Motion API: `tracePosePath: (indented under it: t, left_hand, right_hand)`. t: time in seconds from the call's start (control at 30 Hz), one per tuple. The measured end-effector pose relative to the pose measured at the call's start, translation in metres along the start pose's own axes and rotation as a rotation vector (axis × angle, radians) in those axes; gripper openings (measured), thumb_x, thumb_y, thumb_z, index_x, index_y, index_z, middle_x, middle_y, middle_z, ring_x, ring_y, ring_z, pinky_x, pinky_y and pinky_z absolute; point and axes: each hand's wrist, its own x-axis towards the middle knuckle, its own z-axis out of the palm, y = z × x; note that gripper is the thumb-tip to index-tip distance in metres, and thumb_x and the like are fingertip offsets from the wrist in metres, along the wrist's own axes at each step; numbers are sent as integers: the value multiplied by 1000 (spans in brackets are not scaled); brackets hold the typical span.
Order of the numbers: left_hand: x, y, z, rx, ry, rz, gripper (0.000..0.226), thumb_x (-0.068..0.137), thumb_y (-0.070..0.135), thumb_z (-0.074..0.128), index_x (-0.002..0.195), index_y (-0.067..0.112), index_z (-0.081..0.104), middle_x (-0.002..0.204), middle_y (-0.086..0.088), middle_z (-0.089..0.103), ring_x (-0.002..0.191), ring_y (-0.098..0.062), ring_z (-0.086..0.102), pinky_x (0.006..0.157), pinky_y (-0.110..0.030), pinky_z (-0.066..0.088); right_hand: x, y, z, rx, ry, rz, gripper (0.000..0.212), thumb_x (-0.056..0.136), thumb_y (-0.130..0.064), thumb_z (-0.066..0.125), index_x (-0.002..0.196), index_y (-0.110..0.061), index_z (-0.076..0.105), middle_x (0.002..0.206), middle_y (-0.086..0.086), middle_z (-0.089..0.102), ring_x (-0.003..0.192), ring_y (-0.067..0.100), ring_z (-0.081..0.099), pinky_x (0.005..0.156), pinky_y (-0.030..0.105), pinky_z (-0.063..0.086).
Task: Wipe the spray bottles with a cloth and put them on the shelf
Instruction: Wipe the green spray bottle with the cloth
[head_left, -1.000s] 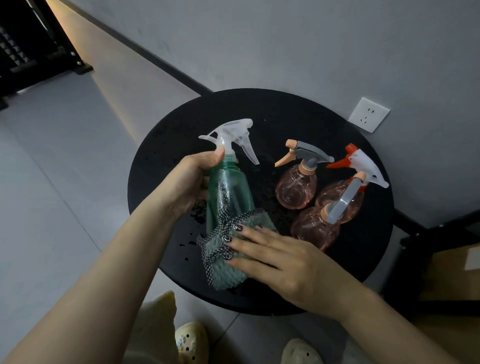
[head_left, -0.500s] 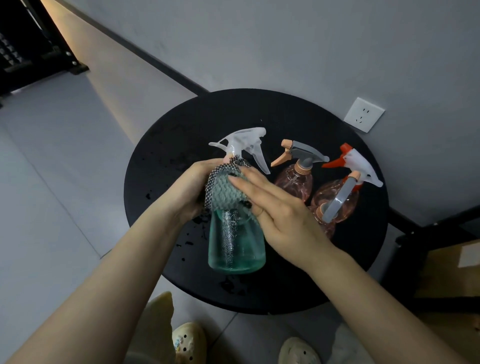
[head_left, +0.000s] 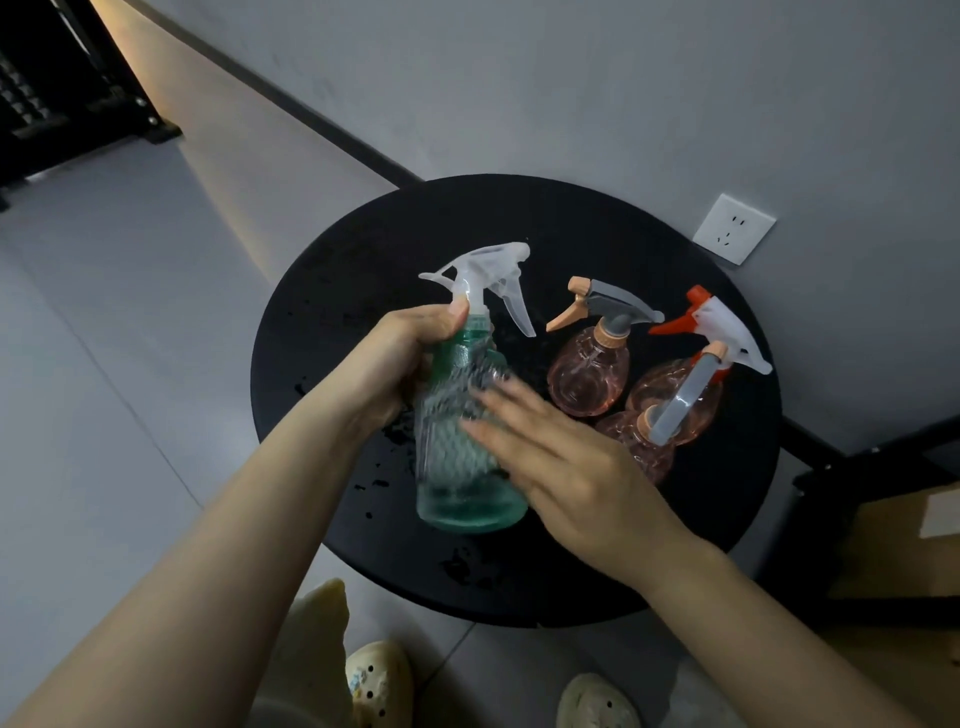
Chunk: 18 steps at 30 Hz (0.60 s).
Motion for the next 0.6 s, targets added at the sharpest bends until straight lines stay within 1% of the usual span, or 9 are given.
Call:
tracePosePath:
  t: [0.07,0.13,0.2,0.23,0.27,0.33,0.4,0.5,0.6]
  left_hand:
    - [-1,1,0,-33,-19,5,29,78,41,55,77,16,69,83,-15,60,82,-30,48,79,-43,33]
    - [0,0,-1,-3,5,21,28,81,39,54,79,14,67,83,-14,59,78,-27,53,77,-35,41]
    - [0,2,-3,21,24,46,26,89,34,51,78,15,64,70,-2,64,63,-16,59,60,-22,46]
    - [-1,3,-3,13,23,54,26,90,33,50,79,15,64,66,3,65,58,-12,60,54,-19,47]
    - [-2,4,-4,-4,12,62,25,89,34,51,81,14,64,66,4,66,57,-11,61,53,-19,48]
    - [-4,6,-5,-56,-23,82,28,80,37,50,85,14,65,72,2,69,63,-13,63,58,-23,52]
    - [-5,8,-5,-100,-49,118,30,78,36,47,84,17,69,80,1,70,70,-15,65,65,-30,51]
    - [-5,6,0,-121,-74,147,31,81,35,46,81,20,73,84,0,71,74,-16,65,68,-33,49]
    - [-7,9,1,-76,-90,102,28,88,38,52,94,18,71,92,-2,72,82,-17,68,72,-34,54]
  right_hand:
    - [6,-2,2,199,61,207,50,93,-10,43,142,-18,32,148,-11,29,140,7,25,112,19,24]
    - [8,-3,3,437,101,382,49,95,-25,39,143,-30,29,144,-28,26,137,-7,23,108,9,21]
    - [7,-3,4,692,123,511,45,91,-42,43,135,-39,35,134,-40,37,131,-11,31,104,6,26]
    - [6,-2,4,823,113,569,46,87,-50,49,131,-40,39,129,-40,44,127,-11,38,100,6,31]
    - [4,0,4,937,87,618,52,81,-57,55,127,-38,43,123,-37,52,122,-9,45,95,7,36]
    - [1,3,3,1114,-1,690,68,62,-64,70,120,-34,50,114,-27,63,111,-4,57,86,11,44]
    - [1,5,4,1271,-85,725,87,47,-60,83,120,-28,49,112,-17,67,108,4,61,82,17,48]
    - [4,7,6,1399,-109,728,97,44,-47,90,127,-25,44,117,-6,66,112,15,60,85,24,49]
    - [3,5,10,1381,-40,749,92,50,-37,90,128,-22,44,118,-3,65,112,17,60,86,25,49]
